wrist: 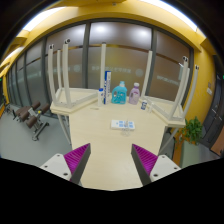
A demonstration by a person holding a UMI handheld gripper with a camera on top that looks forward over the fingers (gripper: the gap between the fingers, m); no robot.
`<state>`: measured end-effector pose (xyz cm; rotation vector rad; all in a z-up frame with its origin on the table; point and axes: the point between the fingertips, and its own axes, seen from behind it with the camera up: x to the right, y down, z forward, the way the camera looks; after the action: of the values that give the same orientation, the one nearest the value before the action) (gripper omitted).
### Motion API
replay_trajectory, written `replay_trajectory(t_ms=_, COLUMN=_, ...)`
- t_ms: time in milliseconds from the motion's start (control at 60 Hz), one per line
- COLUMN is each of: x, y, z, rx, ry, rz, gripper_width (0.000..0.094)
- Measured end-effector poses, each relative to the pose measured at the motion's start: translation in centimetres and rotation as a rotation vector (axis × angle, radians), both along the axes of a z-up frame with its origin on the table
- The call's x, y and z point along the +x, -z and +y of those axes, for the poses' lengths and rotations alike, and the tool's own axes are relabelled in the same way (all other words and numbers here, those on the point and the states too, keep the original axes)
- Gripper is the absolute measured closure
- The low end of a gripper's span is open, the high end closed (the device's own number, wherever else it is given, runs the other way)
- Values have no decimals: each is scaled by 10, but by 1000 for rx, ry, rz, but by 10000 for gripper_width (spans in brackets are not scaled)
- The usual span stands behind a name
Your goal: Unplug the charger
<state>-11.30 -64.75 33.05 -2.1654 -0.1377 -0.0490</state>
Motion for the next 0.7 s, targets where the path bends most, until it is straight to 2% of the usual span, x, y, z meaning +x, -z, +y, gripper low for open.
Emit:
replay_trajectory(t_ms=150, x=14, y=34, z=4, rx=-66, ry=29, rz=5, gripper_width=91)
replay_trajectory(t_ms=333, x=62, y=107, z=57, rx=-106, ry=90, rz=-10, gripper_width=89)
replay_trajectory(t_ms=483, x=102, y=157, z=141, rx=-53, ry=133, rz=-17, gripper_width=81)
replay_trajectory(t_ms=600, x=116, y=191, z=228, rx=6, ry=111, rz=-11, gripper_width=84)
replay_trajectory(t_ms=700, x=123, y=227, z=299, rx=9, ry=103, rz=-20, gripper_width=83)
